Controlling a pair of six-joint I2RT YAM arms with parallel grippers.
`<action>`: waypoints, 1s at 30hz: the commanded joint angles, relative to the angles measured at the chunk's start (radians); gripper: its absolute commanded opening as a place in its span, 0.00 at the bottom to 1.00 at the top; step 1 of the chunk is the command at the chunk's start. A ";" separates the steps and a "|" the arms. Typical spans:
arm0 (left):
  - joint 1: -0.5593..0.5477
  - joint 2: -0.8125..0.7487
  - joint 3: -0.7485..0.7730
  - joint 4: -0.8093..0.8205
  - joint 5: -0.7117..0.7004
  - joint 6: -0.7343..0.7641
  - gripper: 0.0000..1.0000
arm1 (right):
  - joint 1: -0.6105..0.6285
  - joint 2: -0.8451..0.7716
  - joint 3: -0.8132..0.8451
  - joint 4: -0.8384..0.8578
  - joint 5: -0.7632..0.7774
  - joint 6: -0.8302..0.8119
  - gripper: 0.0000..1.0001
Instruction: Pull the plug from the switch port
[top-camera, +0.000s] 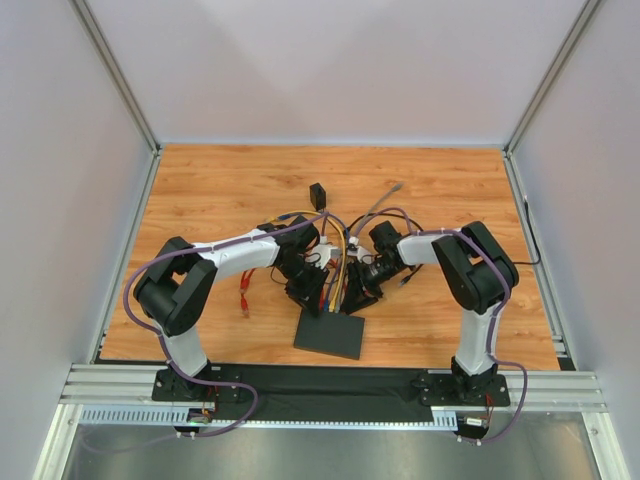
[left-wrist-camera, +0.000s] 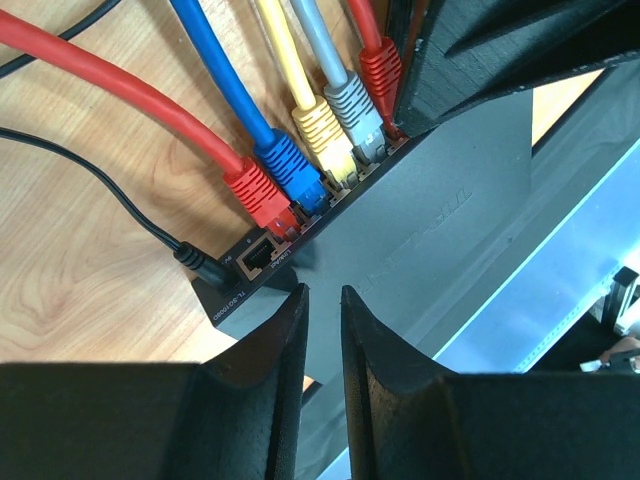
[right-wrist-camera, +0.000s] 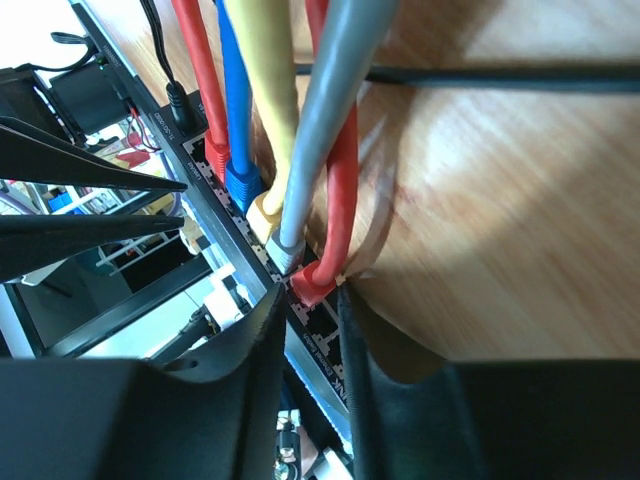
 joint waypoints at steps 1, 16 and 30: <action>-0.002 -0.004 0.002 0.015 0.008 0.002 0.27 | -0.001 0.028 -0.006 0.025 -0.013 -0.001 0.27; -0.004 0.014 0.010 0.001 -0.006 0.002 0.27 | -0.001 0.047 0.021 0.071 0.058 0.039 0.00; -0.002 0.075 0.047 -0.042 -0.044 0.000 0.25 | -0.012 0.017 0.089 0.100 0.283 0.132 0.00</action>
